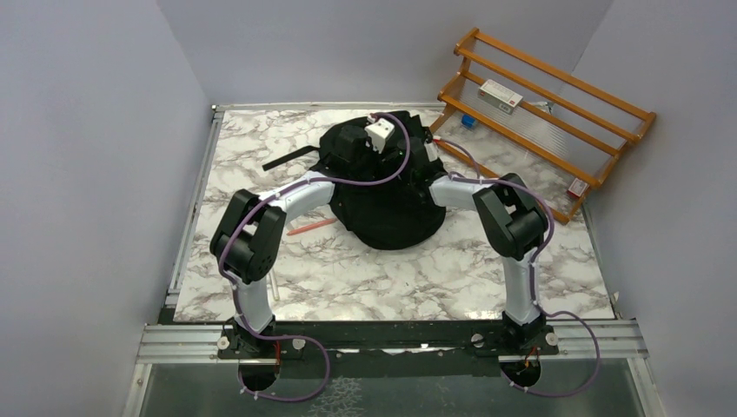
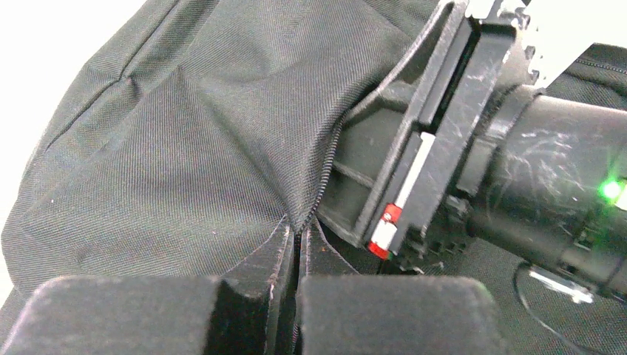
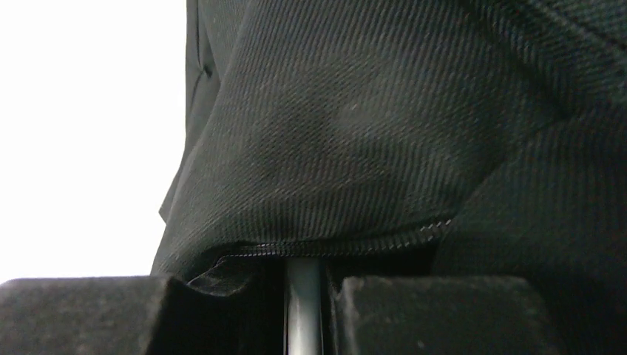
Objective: Pack the student bag
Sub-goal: Place the stationery in the student bag.
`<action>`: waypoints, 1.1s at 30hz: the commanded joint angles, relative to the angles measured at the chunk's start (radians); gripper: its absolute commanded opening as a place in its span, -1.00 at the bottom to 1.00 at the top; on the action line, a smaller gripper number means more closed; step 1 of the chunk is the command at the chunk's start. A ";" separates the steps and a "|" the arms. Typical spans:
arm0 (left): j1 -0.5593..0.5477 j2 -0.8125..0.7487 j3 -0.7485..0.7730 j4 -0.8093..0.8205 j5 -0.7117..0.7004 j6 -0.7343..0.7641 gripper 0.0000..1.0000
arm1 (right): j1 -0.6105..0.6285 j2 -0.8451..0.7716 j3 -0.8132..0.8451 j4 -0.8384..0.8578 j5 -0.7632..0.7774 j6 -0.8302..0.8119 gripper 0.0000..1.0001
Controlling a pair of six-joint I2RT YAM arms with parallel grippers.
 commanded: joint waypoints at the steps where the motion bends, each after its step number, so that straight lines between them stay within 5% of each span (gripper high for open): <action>1: -0.013 -0.057 0.030 0.020 0.073 -0.010 -1.00 | 0.001 0.045 0.087 -0.057 0.154 0.101 -0.99; 7: -0.013 -0.051 0.032 0.020 0.081 -0.014 -1.00 | 0.001 0.103 0.175 -0.029 0.154 0.073 -0.94; 11: -0.013 -0.049 0.033 0.017 0.075 -0.011 -1.00 | 0.003 0.095 0.151 0.011 0.132 0.019 -0.43; 17: -0.013 -0.042 0.045 0.000 0.070 -0.008 -1.00 | 0.003 0.004 0.028 0.071 0.167 -0.114 -0.08; 33: -0.013 -0.034 0.053 -0.009 0.046 -0.015 -1.00 | 0.003 -0.424 -0.361 0.118 0.236 -0.404 0.02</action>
